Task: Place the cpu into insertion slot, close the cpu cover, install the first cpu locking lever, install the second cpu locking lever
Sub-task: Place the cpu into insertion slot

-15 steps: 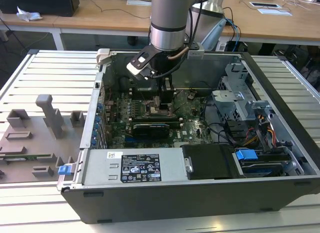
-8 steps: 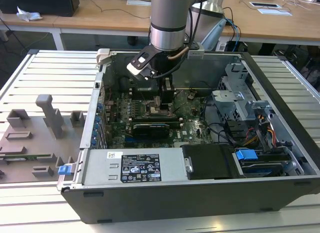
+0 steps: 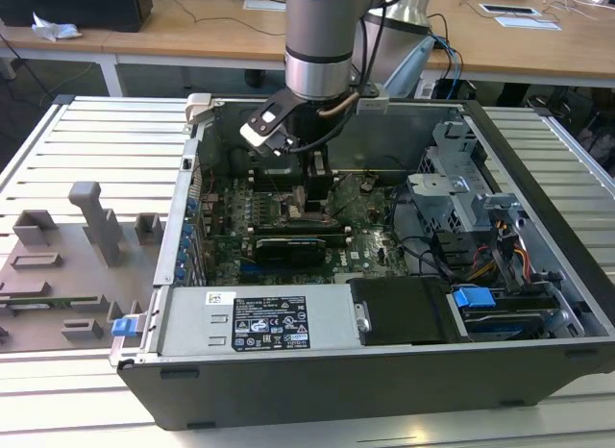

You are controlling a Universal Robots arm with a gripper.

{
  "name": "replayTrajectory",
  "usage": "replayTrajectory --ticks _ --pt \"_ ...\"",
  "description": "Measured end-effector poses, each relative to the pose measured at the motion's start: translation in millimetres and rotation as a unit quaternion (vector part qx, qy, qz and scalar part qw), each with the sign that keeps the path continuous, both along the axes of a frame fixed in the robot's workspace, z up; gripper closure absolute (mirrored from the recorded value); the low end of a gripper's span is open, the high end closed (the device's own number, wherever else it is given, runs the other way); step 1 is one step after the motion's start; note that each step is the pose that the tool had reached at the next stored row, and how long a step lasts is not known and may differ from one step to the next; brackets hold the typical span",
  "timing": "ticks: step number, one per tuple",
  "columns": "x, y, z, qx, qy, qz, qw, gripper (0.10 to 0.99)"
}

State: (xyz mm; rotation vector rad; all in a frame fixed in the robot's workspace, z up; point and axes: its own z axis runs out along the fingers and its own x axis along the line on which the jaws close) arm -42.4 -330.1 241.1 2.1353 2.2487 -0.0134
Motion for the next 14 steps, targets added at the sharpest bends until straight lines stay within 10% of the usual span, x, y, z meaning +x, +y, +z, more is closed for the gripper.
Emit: replayTrajectory --ticks 14 --pt "-0.1 0.0 -11.1 -0.0005 0.0000 0.000 1.0000 0.541"
